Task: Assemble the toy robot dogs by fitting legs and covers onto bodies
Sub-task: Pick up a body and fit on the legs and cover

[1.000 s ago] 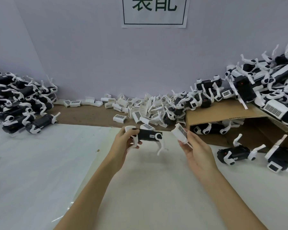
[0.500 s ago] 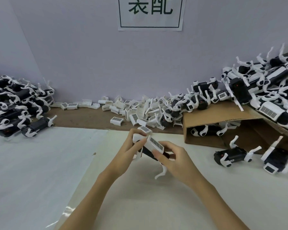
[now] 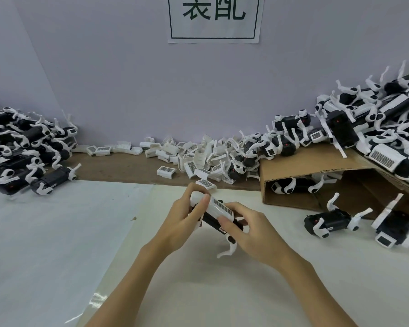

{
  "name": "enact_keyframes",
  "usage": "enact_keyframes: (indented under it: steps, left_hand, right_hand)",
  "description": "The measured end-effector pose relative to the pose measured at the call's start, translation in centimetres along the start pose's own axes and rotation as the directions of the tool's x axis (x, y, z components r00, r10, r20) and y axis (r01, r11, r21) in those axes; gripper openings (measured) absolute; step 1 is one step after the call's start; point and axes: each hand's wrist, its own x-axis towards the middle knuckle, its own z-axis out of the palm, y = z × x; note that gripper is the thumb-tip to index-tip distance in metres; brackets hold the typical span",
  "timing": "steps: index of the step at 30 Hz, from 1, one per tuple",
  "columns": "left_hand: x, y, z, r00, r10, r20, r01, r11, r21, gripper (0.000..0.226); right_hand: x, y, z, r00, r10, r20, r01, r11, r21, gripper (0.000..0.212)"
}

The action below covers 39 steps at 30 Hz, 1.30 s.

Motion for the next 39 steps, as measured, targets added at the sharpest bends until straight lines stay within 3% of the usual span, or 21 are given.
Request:
enact_keyframes:
  steps: [9, 12, 15, 17, 20, 23, 26, 28, 30, 31, 34, 37, 39]
  left_hand:
    - [0.0, 0.0, 0.4, 0.998, 0.014, -0.054, -0.014, 1.000, 0.002, 0.052]
    - [0.2, -0.1, 0.0, 0.995, 0.056, -0.078, -0.037, 0.974, 0.223, 0.053]
    - [0.6, -0.1, -0.6, 0.985, 0.135, -0.110, -0.062, 0.863, 0.501, 0.063]
    - [0.7, 0.0, -0.7, 0.991, 0.083, -0.104, -0.030, 0.901, 0.433, 0.060]
    - [0.7, 0.1, -0.3, 0.997, -0.045, -0.064, 0.055, 0.984, 0.170, 0.047]
    - [0.6, 0.4, -0.1, 0.995, -0.098, -0.025, 0.101, 0.986, 0.130, 0.039]
    - [0.7, 0.6, -0.4, 0.993, -0.116, 0.017, 0.114, 0.991, 0.075, 0.036]
    - [0.7, 0.9, -0.8, 0.995, -0.094, 0.023, 0.093, 0.996, 0.014, 0.030]
    - [0.7, 1.1, -1.0, 0.996, -0.081, 0.037, 0.082, 0.996, -0.029, 0.027]
    - [0.6, 1.1, -1.2, 0.995, -0.080, 0.058, 0.083, 0.995, -0.050, 0.028]
    - [0.5, 0.9, -1.6, 0.989, -0.059, 0.139, 0.067, 0.996, -0.057, 0.034]
    - [0.4, 0.9, -2.1, 0.982, -0.021, 0.190, 0.023, 1.000, -0.010, 0.043]
    - [0.4, 0.8, -2.4, 0.978, 0.004, 0.208, -0.006, 1.000, 0.006, 0.048]
  right_hand:
    - [-0.4, -0.3, 0.0, 1.000, -0.022, 0.005, 0.022, 0.997, -0.075, 0.026]
    - [-0.5, -0.5, 0.1, 1.000, -0.020, 0.005, 0.020, 0.998, -0.066, 0.029]
    - [-0.6, -1.0, 0.6, 1.000, 0.008, -0.024, -0.009, 0.997, -0.079, 0.033]
    - [-0.6, -1.3, 1.2, 0.998, -0.006, -0.069, -0.007, 0.984, -0.179, 0.040]
    - [-0.7, -1.5, 1.9, 0.992, -0.054, -0.114, 0.008, 0.927, -0.374, 0.048]
    - [-0.8, -1.6, 2.8, 0.991, -0.052, -0.127, -0.006, 0.909, -0.417, 0.050]
    - [-0.8, -1.5, 3.3, 0.994, -0.016, -0.107, -0.025, 0.929, -0.370, 0.057]
    - [-0.7, -1.5, 3.1, 0.996, 0.081, -0.023, -0.083, 0.989, -0.126, 0.064]
    - [-0.4, -1.4, 2.5, 0.988, 0.145, 0.054, -0.152, 0.972, 0.181, 0.060]
    - [-0.3, -1.2, 2.2, 0.988, 0.152, 0.039, -0.157, 0.960, 0.233, 0.055]
    - [-0.1, -0.6, 1.2, 0.991, 0.134, -0.016, -0.130, 0.976, 0.174, 0.033]
    - [-0.1, -0.3, 1.0, 0.996, 0.082, -0.030, -0.079, 0.993, 0.090, 0.029]
    - [-0.2, 0.1, 1.3, 0.998, 0.001, -0.066, -0.007, 0.996, -0.088, 0.031]
